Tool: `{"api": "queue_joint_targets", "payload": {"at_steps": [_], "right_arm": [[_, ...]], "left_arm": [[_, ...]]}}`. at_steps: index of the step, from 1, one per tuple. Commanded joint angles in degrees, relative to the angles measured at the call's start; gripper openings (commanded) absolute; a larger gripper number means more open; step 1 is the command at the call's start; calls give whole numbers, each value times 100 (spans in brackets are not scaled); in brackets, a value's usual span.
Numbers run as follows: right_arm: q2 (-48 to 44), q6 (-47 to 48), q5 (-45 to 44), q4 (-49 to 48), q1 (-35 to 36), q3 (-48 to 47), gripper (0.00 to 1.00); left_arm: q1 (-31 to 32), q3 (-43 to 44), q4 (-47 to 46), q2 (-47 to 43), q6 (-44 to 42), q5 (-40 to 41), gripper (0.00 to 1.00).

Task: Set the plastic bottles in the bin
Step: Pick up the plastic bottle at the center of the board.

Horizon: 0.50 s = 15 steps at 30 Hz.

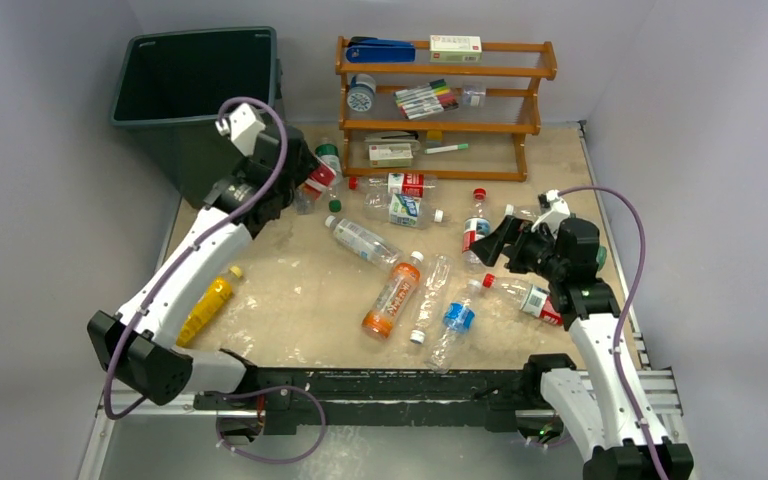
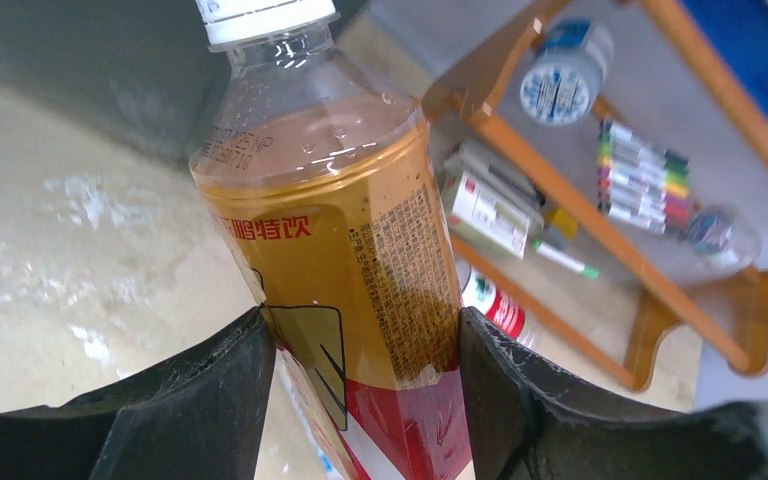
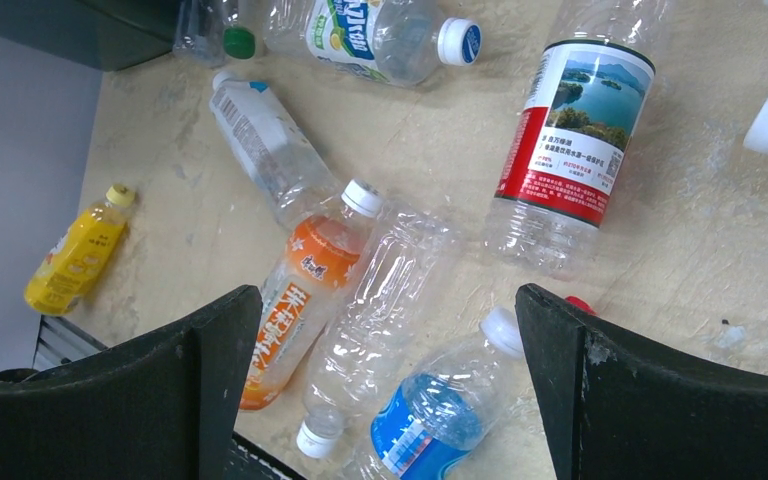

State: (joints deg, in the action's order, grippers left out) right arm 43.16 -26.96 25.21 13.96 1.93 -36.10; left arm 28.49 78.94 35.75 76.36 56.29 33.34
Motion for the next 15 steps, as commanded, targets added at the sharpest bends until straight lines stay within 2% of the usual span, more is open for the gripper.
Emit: {"api": "queue_joint_targets", "payload": {"at_steps": [1, 10, 15], "right_arm": [[-129, -44, 124, -8, 26, -36, 100], [-203, -69, 167, 4, 26, -59, 100], [-267, -92, 181, 32, 26, -20, 100]], "left_arm": [[-510, 800, 100, 72, -523, -58, 55], [-1658, 2719, 424, 769, -862, -697, 56], [-2019, 3562, 472, 1113, -809, -1108, 56]]}}
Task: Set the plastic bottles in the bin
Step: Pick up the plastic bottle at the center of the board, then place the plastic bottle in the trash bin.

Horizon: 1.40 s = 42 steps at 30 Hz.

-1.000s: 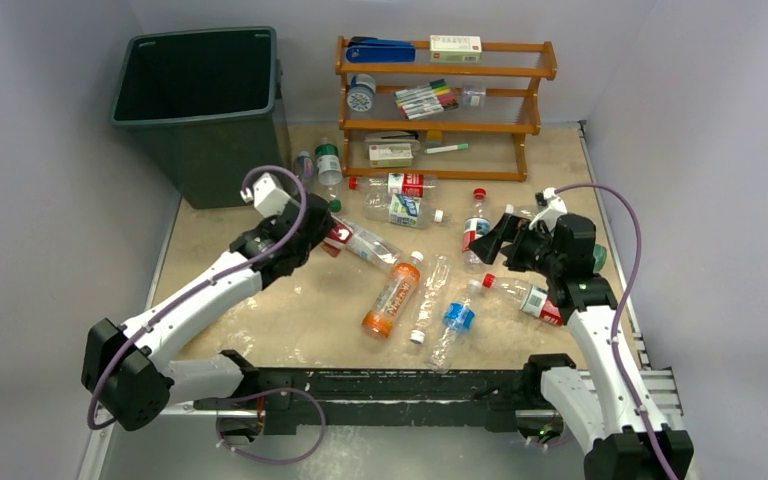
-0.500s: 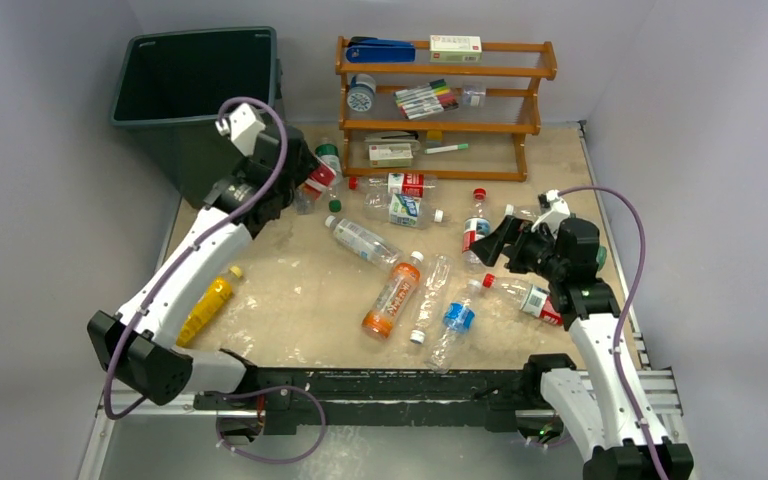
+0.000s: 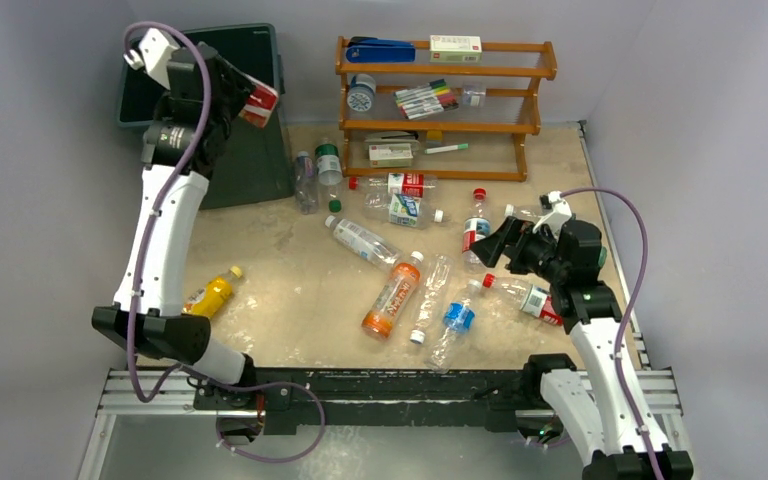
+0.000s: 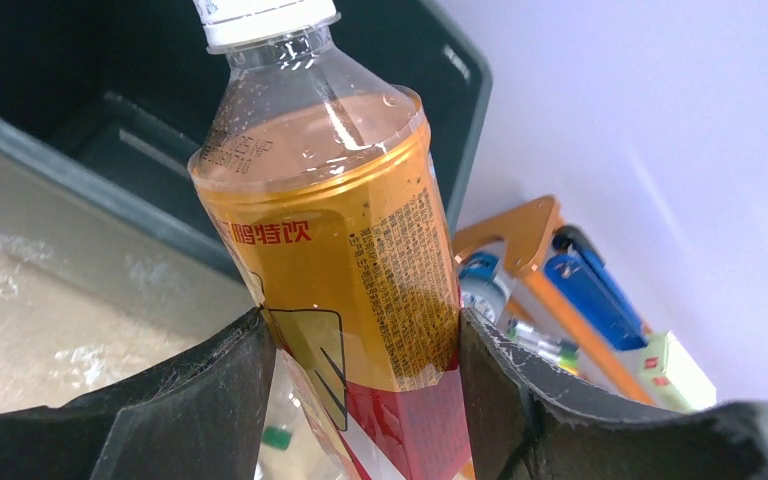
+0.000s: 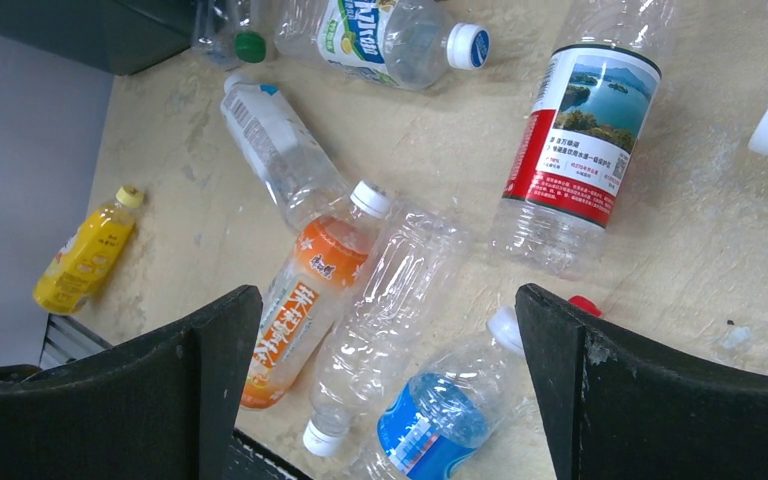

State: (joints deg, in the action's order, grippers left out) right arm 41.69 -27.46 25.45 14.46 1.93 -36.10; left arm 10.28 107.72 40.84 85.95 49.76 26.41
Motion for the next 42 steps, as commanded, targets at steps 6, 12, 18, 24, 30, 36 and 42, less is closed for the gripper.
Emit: {"api": "queue_joint_targets", "payload": {"at_steps": [6, 12, 18, 24, 30, 36, 42], "right_arm": [[-173, -34, 161, 29, 27, -33, 100], [-193, -41, 162, 40, 29, 21, 100], [-150, -67, 170, 36, 26, -47, 100], [-73, 5, 145, 301, 27, -450, 100], [-63, 200, 172, 779, 26, -954, 100], [458, 575, 401, 1495, 27, -2080, 100], [1041, 489, 704, 2152, 26, -2964, 100]], "left_arm": [[-739, 916, -216, 417, -36, -728, 56], [-1397, 836, -749, 561, 174, -1352, 56], [-1670, 722, -858, 838, 128, -1549, 61], [-1795, 713, -674, 1091, 39, -1529, 86], [-1844, 1143, -272, 1319, -115, -2066, 89], [-1844, 496, 3, 368, -228, -2323, 89], [-1846, -553, 824, -817, -199, -2467, 89]]}}
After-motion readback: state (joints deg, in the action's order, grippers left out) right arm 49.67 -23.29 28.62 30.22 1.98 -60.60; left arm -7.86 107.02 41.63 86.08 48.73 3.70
